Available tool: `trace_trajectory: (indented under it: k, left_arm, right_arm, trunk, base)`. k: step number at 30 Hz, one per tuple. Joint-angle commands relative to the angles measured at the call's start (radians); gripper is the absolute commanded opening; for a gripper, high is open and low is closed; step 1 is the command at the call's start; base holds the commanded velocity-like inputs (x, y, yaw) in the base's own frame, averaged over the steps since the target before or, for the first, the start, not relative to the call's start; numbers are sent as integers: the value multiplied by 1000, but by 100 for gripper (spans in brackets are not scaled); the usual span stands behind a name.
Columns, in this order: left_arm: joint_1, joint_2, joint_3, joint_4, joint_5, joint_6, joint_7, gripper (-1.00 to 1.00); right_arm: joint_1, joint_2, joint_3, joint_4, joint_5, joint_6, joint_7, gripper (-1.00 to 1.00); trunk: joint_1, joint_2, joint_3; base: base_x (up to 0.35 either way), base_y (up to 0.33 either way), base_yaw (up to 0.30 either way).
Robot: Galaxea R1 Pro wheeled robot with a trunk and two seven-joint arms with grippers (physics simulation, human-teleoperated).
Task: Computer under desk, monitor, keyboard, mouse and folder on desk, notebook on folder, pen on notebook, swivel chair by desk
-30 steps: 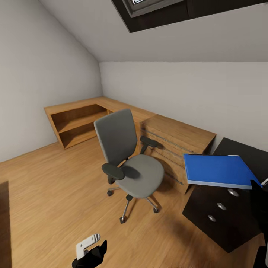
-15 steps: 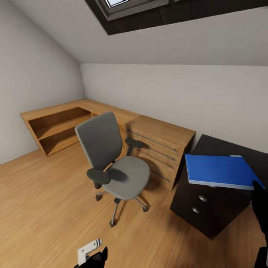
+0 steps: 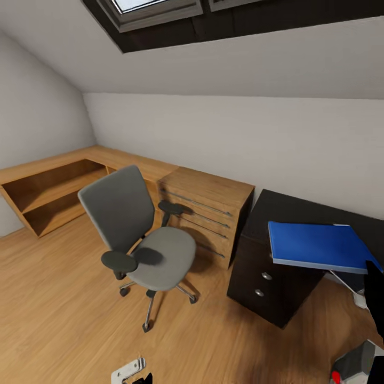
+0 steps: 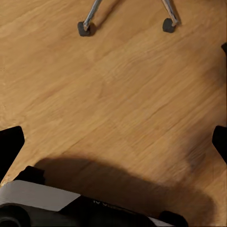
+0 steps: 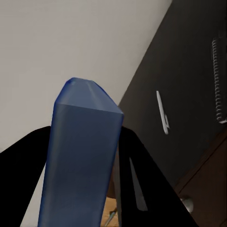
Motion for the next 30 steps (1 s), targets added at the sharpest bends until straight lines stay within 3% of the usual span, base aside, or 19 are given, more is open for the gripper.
trace_trajectory:
  k: [1,4,11,12,13,15,19,30]
  left_arm:
    - [0,2,2,49,6,5,5,100]
    - [0,11,3,136,3,11,6,100]
    - [-28,66,4,359,2,-17,1,100]
    - [-69,70,4,486,2,-65,-22,100]
    - [-204,54,2,831,1,-239,-177,100]
    - [-258,51,1,936,1,-306,-250,100]
    - [-313,47,1,1024,1,-369,-324,100]
    - [-332,48,1,1059,1,-414,-350,100]
  right_arm:
    - [-2,2,-4,0,-4,8,3,-100]
    - [-2,6,-3,0,-5,8,3,-100]
    - [-2,8,-3,1,-6,8,3,-100]
    - [-2,8,-2,2,-6,8,3,-100]
    - [-2,9,-1,27,-6,8,3,-100]
    - [-2,8,0,34,-5,8,3,-100]
    - [-2,6,0,39,-5,8,3,-100]
    - [-2,6,2,42,-4,8,3,-100]
  trunk:
    - [-4,7,2]
    - [-15,28,12]
    - [-42,77,34]
    - [-46,84,37]
    - [-50,91,40]
    - [-58,105,46]
    - [-73,133,59]
    - [-115,210,93]
  base:
    - [0,0,-270]
    - [0,0,-270]
    - [0,0,-270]
    - [0,0,-270]
    - [0,0,-270]
    - [0,0,-270]
    - [0,0,-270]
    - [0,0,-270]
